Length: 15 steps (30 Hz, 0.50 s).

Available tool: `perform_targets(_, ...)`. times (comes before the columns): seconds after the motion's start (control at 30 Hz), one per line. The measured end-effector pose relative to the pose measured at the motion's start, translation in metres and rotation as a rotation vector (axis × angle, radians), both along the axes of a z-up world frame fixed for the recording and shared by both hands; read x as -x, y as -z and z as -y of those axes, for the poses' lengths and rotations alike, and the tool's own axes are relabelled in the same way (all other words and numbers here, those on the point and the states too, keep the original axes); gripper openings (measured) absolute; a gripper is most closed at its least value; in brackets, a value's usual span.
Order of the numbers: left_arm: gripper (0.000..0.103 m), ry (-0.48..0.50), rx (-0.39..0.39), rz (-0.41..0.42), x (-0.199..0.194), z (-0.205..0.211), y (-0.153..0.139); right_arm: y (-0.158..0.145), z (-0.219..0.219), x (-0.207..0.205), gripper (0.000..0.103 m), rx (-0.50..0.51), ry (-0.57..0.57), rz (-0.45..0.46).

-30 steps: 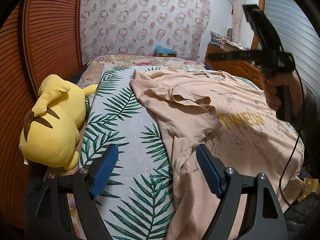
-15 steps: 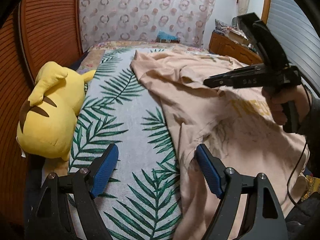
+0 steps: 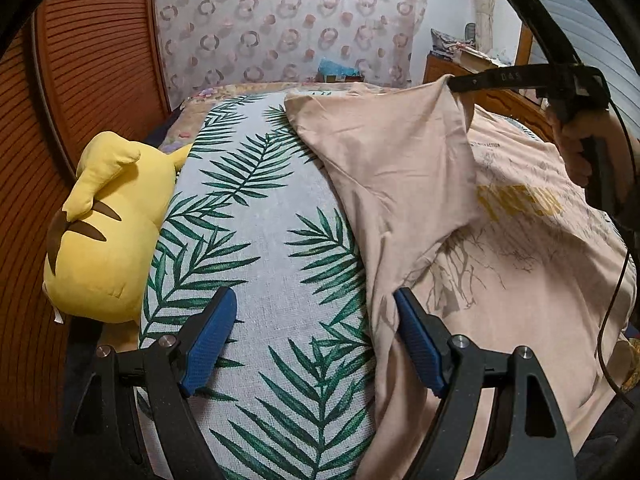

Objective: Fold small clothes

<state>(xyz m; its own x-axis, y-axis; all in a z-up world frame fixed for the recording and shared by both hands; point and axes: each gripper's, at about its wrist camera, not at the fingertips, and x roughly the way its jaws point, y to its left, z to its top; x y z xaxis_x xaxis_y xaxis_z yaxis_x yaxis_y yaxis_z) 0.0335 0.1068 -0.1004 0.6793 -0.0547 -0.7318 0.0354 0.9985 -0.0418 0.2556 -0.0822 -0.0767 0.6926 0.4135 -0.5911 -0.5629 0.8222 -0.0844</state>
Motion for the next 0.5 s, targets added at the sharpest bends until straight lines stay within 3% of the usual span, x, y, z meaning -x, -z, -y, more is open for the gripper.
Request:
perform_targets(0.07, 0.081, 0.0, 0.001, 0.001, -0.001, 0.0, 0.0, 0.008, -0.003, 0.002, 0.016, -0.001, 0.005, -0.025)
perform_targets(0.13, 0.081, -0.002, 0.001, 0.002, -0.001, 0.0, 0.0, 0.011, -0.004, 0.005, 0.038, 0.02, 0.011, -0.03)
perform_targets(0.2, 0.081, -0.001, 0.002, 0.002, -0.001, 0.0, -0.001, 0.017, -0.006, 0.008, 0.049, 0.045, 0.014, -0.03)
perform_targets(0.37, 0.081, -0.007, 0.028, 0.007, -0.002, -0.003, -0.003, 0.026, 0.004, 0.023, 0.051, 0.038, 0.007, -0.032)
perform_targets(0.5, 0.081, -0.022, 0.041, 0.03, -0.002, -0.004, -0.009, 0.01, 0.04, 0.028, 0.051, 0.029, 0.01, -0.031)
